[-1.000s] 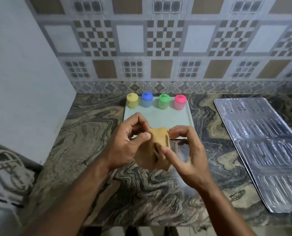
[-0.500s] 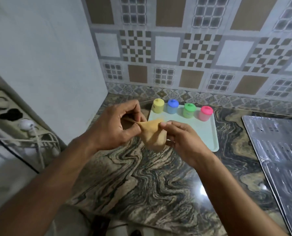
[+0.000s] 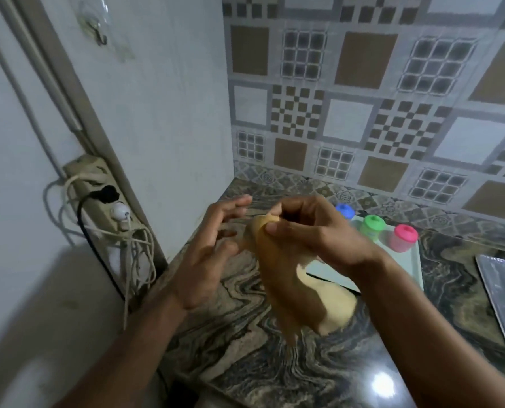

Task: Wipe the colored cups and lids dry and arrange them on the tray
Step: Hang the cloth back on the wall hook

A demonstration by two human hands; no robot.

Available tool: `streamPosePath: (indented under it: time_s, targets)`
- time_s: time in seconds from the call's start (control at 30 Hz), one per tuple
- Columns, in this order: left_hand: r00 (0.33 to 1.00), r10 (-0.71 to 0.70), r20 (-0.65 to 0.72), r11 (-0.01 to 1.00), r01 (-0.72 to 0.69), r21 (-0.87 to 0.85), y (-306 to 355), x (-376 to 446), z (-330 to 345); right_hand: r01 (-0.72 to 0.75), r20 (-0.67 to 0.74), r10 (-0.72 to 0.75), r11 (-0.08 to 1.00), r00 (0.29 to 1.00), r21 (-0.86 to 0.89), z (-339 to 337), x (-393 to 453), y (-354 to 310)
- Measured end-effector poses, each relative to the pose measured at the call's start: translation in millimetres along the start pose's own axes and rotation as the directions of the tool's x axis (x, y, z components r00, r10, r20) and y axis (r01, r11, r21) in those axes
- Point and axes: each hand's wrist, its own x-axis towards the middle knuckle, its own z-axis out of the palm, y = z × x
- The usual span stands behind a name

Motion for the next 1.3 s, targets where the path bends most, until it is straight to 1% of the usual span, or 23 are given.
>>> streamPosePath:
  time_s: [0.07, 0.13, 0.17, 0.27, 0.33, 0.4, 0.47, 0.5, 0.57, 0.6, 0.7, 0.83, 0.9, 1.0, 1.13, 1.2, 1.23, 1.3]
  targets:
    - [0.999, 0.014, 0.035, 1.000, -0.014, -0.011, 8, 9, -7, 0.026, 0.080, -0.023, 0.999, 0.997, -0.044, 2, 12, -15]
    - [0.998, -0.013, 0.069, 0.998, 0.017, -0.068, 17, 17, -15, 0.063, 0.109, -0.049, 0.990, 0.993, -0.126, 0, 23, -25]
    - [0.998, -0.005, 0.068, 0.997, 0.010, -0.073, 21, 19, -19, 0.081, 0.118, -0.061, 0.982, 0.991, -0.170, -2, 27, -31]
    - [0.998, 0.054, 0.027, 0.999, -0.054, 0.001, 27, 23, -35, 0.139, 0.153, -0.099, 0.950, 0.983, -0.279, -6, 39, -39]
    - [0.996, 0.094, -0.004, 0.992, -0.093, 0.080, 33, 25, -47, 0.187, 0.160, -0.143, 0.934, 0.977, -0.304, -6, 48, -40]
    - [0.991, 0.123, -0.054, 0.978, -0.112, 0.173, 39, 26, -60, 0.227, 0.168, -0.188, 0.938, 0.968, -0.260, -5, 58, -39]
    - [0.985, 0.134, -0.113, 0.967, -0.105, 0.232, 44, 27, -76, 0.260, 0.201, -0.228, 0.953, 0.953, -0.155, -6, 71, -40]
    - [0.980, 0.137, -0.143, 0.963, -0.098, 0.249, 46, 27, -84, 0.275, 0.221, -0.243, 0.953, 0.944, -0.128, -7, 78, -39]
    - [0.967, 0.164, -0.195, 0.955, -0.106, 0.277, 52, 30, -99, 0.326, 0.240, -0.280, 0.928, 0.929, -0.180, -5, 94, -42]
    - [0.956, 0.199, -0.216, 0.943, -0.127, 0.308, 58, 32, -110, 0.367, 0.244, -0.313, 0.902, 0.918, -0.226, -1, 105, -48]
    - [0.937, 0.266, -0.226, 0.897, -0.154, 0.415, 72, 39, -130, 0.437, 0.225, -0.380, 0.838, 0.897, -0.328, 7, 134, -63]
    - [0.903, 0.342, -0.260, 0.838, -0.169, 0.518, 89, 54, -156, 0.524, 0.198, -0.489, 0.741, 0.850, -0.421, 17, 175, -88]
    - [0.889, 0.370, -0.270, 0.803, -0.160, 0.574, 95, 63, -171, 0.532, 0.195, -0.504, 0.704, 0.841, -0.471, 21, 195, -100]
    - [0.868, 0.393, -0.304, 0.745, -0.106, 0.659, 104, 77, -191, 0.541, 0.209, -0.522, 0.639, 0.827, -0.547, 24, 221, -114]
    - [0.859, 0.395, -0.326, 0.695, -0.048, 0.717, 112, 96, -208, 0.547, 0.205, -0.560, 0.554, 0.803, -0.627, 24, 253, -125]
    - [0.855, 0.398, -0.332, 0.662, -0.018, 0.749, 114, 105, -214, 0.562, 0.183, -0.581, 0.582, 0.793, -0.588, 24, 265, -128]
    - [0.853, 0.398, -0.338, 0.657, -0.007, 0.754, 115, 109, -217, 0.587, 0.195, -0.590, 0.601, 0.784, -0.543, 23, 269, -130]
    - [0.845, 0.402, -0.353, 0.658, 0.001, 0.753, 116, 116, -224, 0.636, 0.250, -0.603, 0.598, 0.758, -0.488, 19, 277, -133]
